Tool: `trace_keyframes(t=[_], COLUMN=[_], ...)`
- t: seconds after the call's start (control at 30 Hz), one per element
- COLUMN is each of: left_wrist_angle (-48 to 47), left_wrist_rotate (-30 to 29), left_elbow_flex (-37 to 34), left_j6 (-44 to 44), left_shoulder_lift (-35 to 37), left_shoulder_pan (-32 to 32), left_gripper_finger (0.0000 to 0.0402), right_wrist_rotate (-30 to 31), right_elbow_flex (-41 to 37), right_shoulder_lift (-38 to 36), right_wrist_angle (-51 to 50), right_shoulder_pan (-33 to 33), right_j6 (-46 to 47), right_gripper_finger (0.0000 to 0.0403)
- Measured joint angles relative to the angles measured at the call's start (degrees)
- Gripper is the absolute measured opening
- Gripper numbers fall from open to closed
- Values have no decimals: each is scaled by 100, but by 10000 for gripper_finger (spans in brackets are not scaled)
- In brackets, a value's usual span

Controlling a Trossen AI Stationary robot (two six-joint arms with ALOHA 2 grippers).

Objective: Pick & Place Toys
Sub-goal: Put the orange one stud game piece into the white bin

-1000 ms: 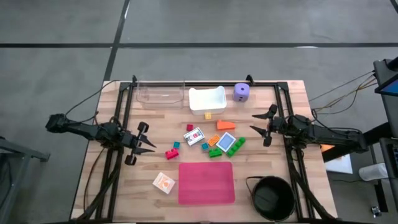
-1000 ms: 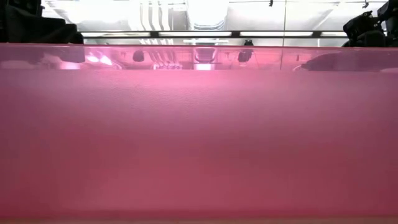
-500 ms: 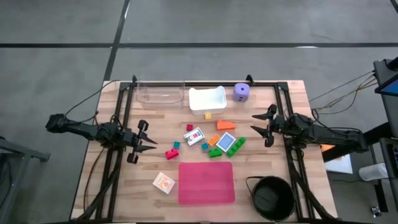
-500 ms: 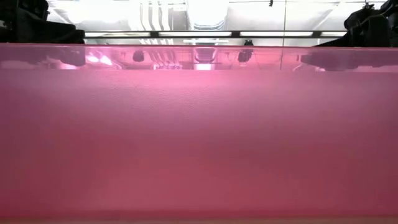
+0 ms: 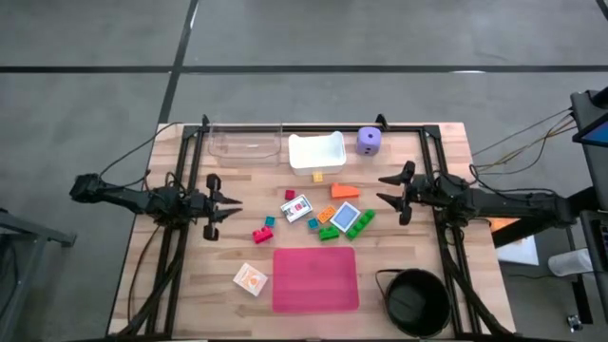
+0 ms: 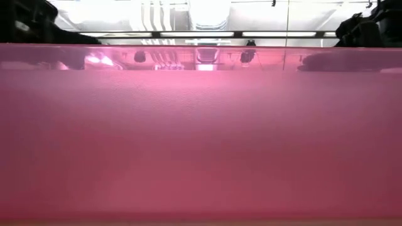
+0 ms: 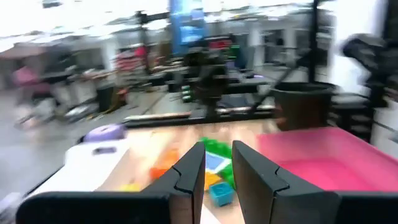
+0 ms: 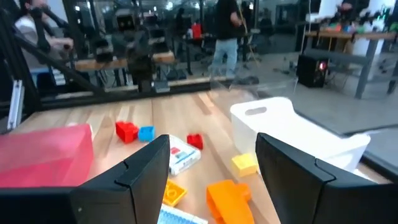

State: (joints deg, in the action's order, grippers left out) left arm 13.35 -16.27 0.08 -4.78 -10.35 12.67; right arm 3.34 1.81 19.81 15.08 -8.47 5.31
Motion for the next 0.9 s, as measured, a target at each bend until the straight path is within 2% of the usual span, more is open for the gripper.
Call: trace_keyframes(t=[0.07,0.2,0.4,0.53,0.63,0.9], left_wrist_angle=[-11,-70,-71,-70,-71,-211], left_wrist_rotate=[-373,-531,-713,-830,-1147,-1642], left_elbow_flex=[0,0,0,0,0,0], left_j6=[205,374,528,463,248,-382], left_shoulder_lift=[0,0,0,0,-1,-2], left_shoulder_pan=[0,-2,-7,-7,-7,-7], left_gripper_finger=[87,129,242,293,306,304], right_wrist_rotate=[3,4,5,24,212,374], right_elbow_flex=[92,435,1203,1730,2175,3650], right_shoulder_lift=[381,1222,2722,3687,4326,5599], right_wrist_angle=[102,121,50,-44,-408,-2628], right_shoulder_pan=[-9,-93,-221,-238,-257,-291], right_j6=[33,-4,-304,-528,-623,-678], right_gripper_finger=[236,257,348,392,398,366])
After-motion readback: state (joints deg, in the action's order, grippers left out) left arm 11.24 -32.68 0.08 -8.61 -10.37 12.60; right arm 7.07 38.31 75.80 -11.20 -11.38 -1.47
